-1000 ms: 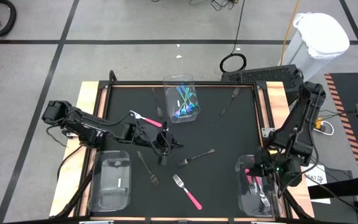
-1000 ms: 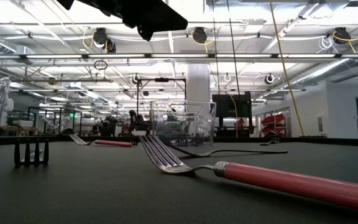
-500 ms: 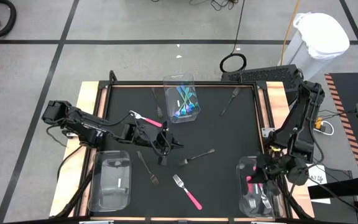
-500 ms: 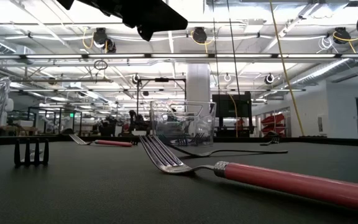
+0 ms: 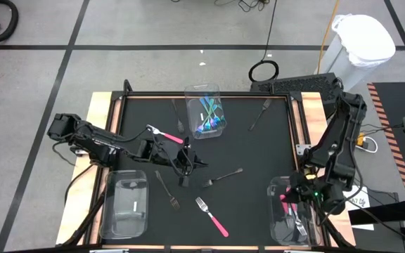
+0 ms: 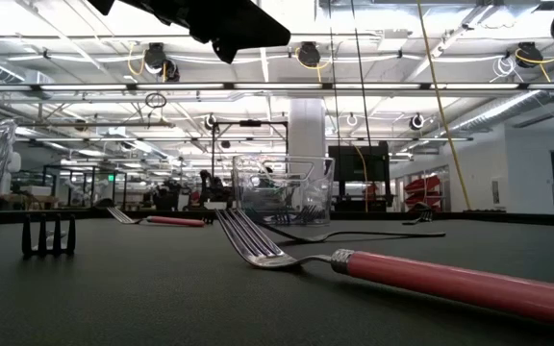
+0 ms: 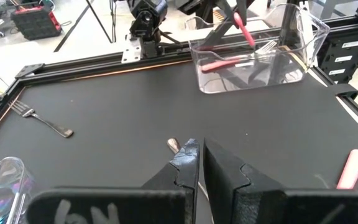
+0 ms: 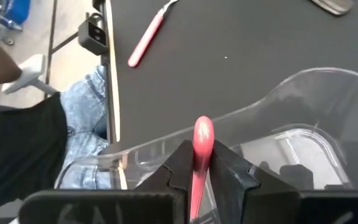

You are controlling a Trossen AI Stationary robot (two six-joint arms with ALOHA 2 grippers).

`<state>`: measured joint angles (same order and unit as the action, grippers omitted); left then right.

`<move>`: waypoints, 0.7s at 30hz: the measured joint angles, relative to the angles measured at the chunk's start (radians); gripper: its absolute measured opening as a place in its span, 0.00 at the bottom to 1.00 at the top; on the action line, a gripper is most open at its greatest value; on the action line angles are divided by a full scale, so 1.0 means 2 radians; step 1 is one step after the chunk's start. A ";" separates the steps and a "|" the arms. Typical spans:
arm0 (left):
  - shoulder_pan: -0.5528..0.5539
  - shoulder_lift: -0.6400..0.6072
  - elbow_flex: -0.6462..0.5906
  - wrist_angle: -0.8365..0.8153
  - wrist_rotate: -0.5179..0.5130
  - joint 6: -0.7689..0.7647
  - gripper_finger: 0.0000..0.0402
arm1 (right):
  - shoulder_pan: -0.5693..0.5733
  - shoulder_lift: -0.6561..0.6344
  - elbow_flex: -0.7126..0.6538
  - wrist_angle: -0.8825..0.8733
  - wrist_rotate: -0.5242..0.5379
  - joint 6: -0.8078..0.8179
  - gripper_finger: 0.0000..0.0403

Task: Sort silverware by color (type)
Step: Put the pink fork into the bottom right transparent bin

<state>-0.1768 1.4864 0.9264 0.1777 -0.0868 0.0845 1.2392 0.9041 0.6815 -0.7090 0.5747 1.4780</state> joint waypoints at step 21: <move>0.000 0.000 0.000 0.001 0.000 0.000 0.07 | 0.000 0.041 0.001 -0.019 -0.039 0.022 0.32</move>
<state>-0.1768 1.4864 0.9264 0.1787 -0.0868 0.0849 1.2388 0.9868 0.6827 -0.7468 0.4958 1.5213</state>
